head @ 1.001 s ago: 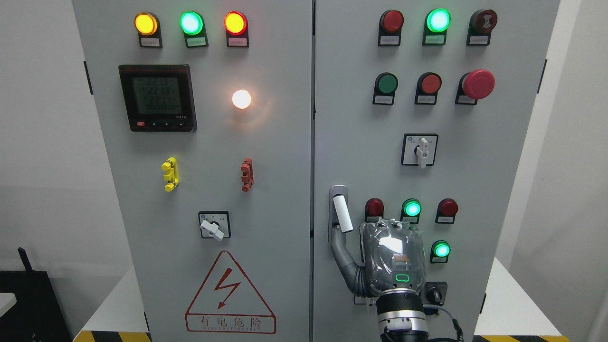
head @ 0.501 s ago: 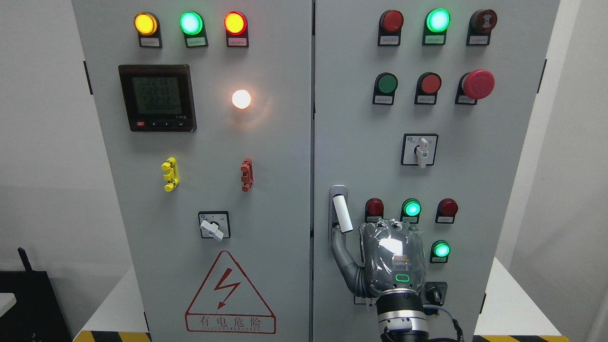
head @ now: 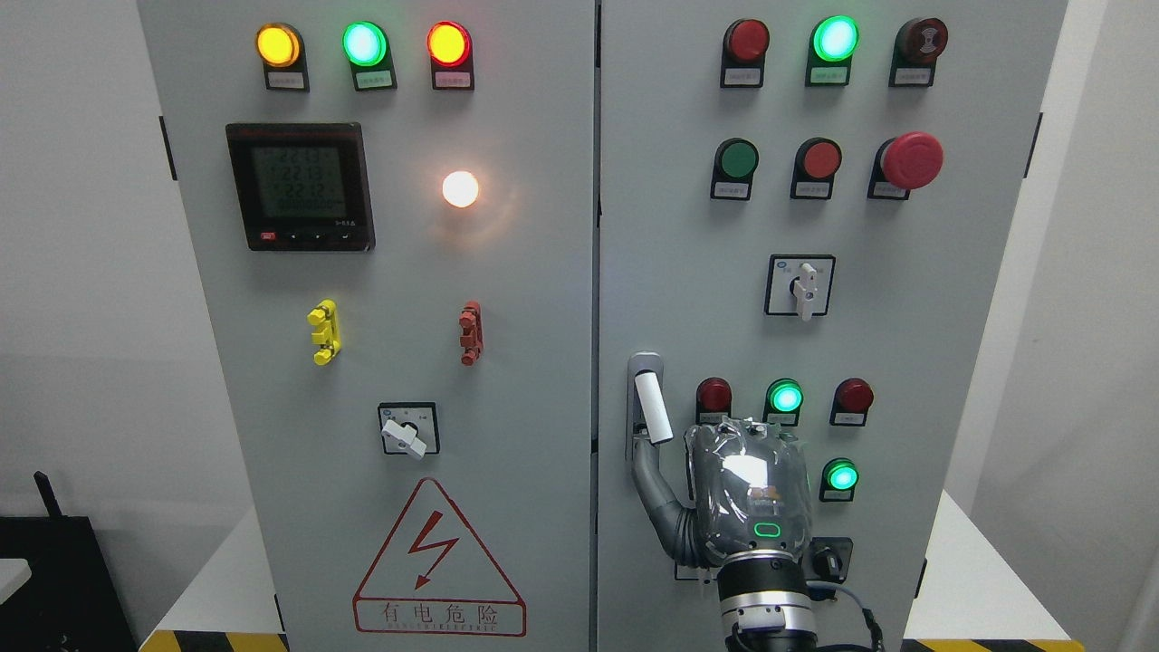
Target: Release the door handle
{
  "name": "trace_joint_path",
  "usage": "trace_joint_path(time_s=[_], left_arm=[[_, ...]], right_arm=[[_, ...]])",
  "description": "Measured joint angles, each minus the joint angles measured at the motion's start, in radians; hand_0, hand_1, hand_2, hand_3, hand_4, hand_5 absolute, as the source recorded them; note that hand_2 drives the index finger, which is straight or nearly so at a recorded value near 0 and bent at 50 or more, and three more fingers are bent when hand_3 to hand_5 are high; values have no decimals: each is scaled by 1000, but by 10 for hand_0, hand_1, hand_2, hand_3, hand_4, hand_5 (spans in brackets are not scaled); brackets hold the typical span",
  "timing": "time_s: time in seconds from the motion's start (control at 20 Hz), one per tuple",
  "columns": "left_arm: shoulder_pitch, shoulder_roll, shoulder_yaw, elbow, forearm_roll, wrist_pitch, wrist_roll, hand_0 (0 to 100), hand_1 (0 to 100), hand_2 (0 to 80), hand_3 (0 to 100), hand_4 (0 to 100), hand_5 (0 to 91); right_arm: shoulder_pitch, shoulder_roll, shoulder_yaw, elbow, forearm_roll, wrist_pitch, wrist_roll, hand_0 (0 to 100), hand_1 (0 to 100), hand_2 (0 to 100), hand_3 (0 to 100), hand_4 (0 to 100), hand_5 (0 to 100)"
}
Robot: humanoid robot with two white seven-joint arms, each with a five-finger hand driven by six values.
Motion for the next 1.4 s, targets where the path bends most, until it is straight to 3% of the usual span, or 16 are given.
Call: trace_joint_path(time_s=[1.4], left_arm=[[0,0,0,0,0,0,0,120,389,0,0,0,0]], right_arm=[[-2,1,-9,-1,-1,11,0,585,0,1000,1000,1000,938]])
